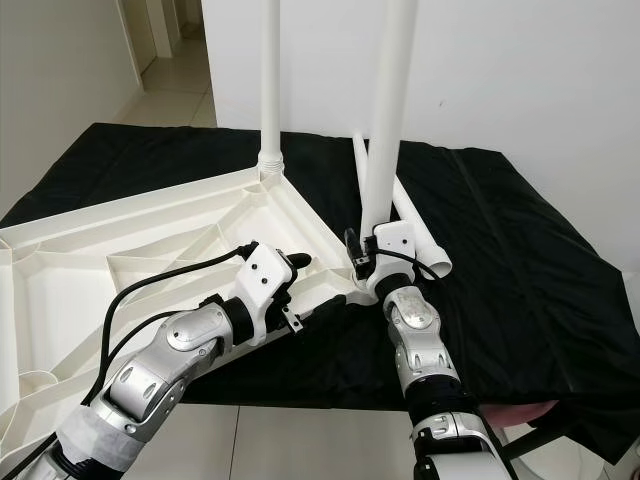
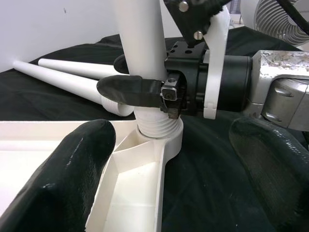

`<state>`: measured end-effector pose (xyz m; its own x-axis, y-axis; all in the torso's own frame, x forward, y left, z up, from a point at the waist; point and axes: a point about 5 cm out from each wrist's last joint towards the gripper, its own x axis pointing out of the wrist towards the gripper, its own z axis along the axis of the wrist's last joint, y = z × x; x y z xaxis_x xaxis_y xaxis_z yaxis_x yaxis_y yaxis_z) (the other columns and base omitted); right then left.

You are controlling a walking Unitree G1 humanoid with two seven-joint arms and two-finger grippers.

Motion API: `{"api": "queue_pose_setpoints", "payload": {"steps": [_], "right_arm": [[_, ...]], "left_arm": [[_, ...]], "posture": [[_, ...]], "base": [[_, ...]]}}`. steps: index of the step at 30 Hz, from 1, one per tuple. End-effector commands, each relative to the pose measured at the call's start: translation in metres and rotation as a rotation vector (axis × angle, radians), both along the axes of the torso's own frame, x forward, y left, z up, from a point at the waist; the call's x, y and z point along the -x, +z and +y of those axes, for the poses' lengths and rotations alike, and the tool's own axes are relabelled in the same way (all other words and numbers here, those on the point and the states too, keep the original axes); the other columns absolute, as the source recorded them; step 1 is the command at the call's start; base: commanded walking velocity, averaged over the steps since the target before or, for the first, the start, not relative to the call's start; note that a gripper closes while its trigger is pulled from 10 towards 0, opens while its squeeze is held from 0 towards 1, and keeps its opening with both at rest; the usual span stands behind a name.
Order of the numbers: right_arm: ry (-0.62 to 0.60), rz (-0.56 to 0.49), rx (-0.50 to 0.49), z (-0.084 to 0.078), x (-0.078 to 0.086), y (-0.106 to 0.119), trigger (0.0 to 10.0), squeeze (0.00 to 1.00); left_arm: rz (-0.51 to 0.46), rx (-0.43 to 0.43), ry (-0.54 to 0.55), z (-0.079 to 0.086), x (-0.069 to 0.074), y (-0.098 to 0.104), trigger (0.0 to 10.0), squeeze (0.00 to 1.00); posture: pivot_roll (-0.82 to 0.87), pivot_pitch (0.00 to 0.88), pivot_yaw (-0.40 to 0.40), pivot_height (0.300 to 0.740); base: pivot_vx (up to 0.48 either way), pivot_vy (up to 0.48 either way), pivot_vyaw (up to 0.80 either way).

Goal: Building children table

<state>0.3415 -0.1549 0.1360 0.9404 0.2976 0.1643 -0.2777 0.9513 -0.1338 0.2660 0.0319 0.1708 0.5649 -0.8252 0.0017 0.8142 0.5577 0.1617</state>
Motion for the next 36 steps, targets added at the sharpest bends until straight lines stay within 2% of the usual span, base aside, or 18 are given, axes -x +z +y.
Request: {"api": "queue_pose_setpoints", "payload": {"steps": [1,4,11,12,17,27,36], "right_arm": [[0.02,0.079,0.022,-0.001,0.005,-0.019,10.0,0.0],[0.04,0.078,0.032,-0.003,0.008,-0.022,10.0,0.0],[0.06,0.105,-0.03,-0.01,0.015,-0.031,10.0,0.0],[0.053,0.126,-0.071,-0.012,0.016,-0.035,10.0,0.0],[0.007,0.2,-0.158,-0.018,0.019,-0.047,10.0,0.0],[-0.02,0.269,-0.163,-0.018,0.016,-0.054,10.0,0.0],[-0.029,0.35,-0.15,-0.015,0.007,-0.055,10.0,0.0]], "left_arm": [[-0.003,-0.017,-0.087,-0.003,0.004,0.004,10.0,0.0],[-0.008,-0.015,-0.08,-0.003,0.004,0.006,10.0,0.0],[-0.017,-0.011,-0.073,-0.002,0.003,0.01,10.0,0.0],[-0.019,-0.013,-0.072,-0.002,0.003,0.01,10.0,0.0],[-0.023,-0.011,-0.066,-0.001,0.003,0.013,10.0,0.0],[-0.027,-0.014,-0.063,-0.001,0.003,0.014,10.0,0.0],[-0.034,-0.011,-0.052,0.0,0.003,0.017,10.0,0.0]], "posture": [[-0.01,0.0,-0.046,0.74],[-0.01,0.0,-0.045,0.74],[-0.02,0.0,-0.044,0.74],[-0.02,0.0,-0.044,0.74],[-0.01,0.0,-0.043,0.74],[-0.01,0.0,-0.041,0.74],[-0.01,0.0,-0.048,0.74]], "base": [[0.0,0.0,0.0],[0.0,0.0,0.0],[0.0,0.0,0.0],[0.0,0.0,0.0],[0.0,0.0,0.0],[0.0,0.0,0.0],[0.0,0.0,0.0]]}}
